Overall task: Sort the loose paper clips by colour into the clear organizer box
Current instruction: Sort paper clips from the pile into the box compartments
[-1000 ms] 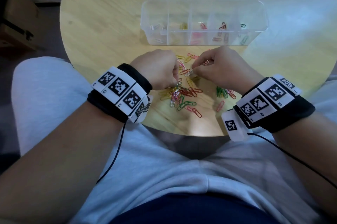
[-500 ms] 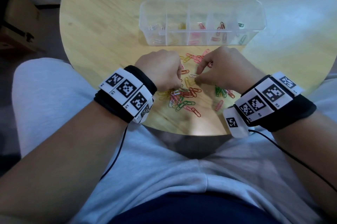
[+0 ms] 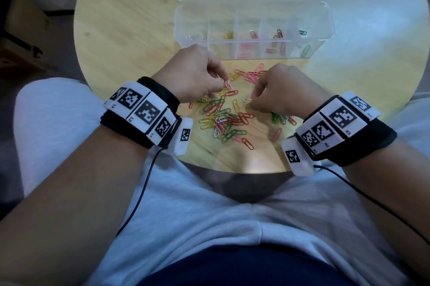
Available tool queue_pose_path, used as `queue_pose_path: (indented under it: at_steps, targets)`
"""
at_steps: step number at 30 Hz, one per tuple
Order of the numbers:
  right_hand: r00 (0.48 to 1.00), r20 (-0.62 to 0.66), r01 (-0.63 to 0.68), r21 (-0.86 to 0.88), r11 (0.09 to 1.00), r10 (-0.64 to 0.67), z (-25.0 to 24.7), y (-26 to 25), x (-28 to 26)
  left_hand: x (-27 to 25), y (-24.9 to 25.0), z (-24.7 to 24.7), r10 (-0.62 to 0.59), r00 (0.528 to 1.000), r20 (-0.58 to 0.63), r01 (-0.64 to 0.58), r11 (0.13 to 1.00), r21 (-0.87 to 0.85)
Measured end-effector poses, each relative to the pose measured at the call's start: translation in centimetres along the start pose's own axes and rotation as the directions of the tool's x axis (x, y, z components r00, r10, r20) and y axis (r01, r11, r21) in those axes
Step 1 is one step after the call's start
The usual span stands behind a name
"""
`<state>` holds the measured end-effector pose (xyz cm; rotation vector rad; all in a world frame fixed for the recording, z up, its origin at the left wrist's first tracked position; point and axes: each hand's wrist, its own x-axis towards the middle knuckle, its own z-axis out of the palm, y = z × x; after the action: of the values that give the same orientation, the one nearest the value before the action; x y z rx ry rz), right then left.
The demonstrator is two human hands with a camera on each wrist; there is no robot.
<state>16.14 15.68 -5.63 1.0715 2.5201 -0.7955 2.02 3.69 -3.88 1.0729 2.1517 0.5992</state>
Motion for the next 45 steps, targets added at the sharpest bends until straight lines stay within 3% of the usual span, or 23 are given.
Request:
queue_pose_path:
  at_steps: [9, 15, 22, 30, 39, 45]
  targets:
    - [0.996, -0.042, 0.076, -0.054, 0.996, -0.078, 0.4, -0.4, -0.4, 0.9, 1.1, 0.7, 0.052, 0.989, -0.137, -0.035, 0.991, 0.126]
    - [0.998, 0.001, 0.057, -0.127, 0.990, -0.057, 0.3, -0.4, -0.6, 1.6, 0.1, 1.8, 0.025, 0.998, -0.066, 0.002, 0.923, 0.386]
    - [0.992, 0.110, 0.080, -0.164, 0.983, -0.062, 0.1, -0.7, -0.9, 1.6, -0.6, 1.6, -0.025, 0.996, -0.090, 0.061, 0.902, 0.428]
    - [0.990, 0.108, 0.110, -0.158, 0.981, -0.094, 0.5, -0.6, -1.1, 1.7, -0.3, 1.8, -0.010, 0.996, -0.094, 0.050, 0.896, 0.441]
    - [0.992, -0.074, 0.106, 0.114, 0.988, -0.098, -1.1, -0.3, -1.4, 1.2, 1.1, 2.7, -0.026, 0.999, -0.046, 0.046, 0.850, 0.525]
    - [0.998, -0.061, 0.041, 0.451, 0.892, -0.016, -1.9, 0.1, -0.9, 1.3, 0.8, 2.0, -0.024, 0.999, -0.023, 0.031, 0.925, 0.378]
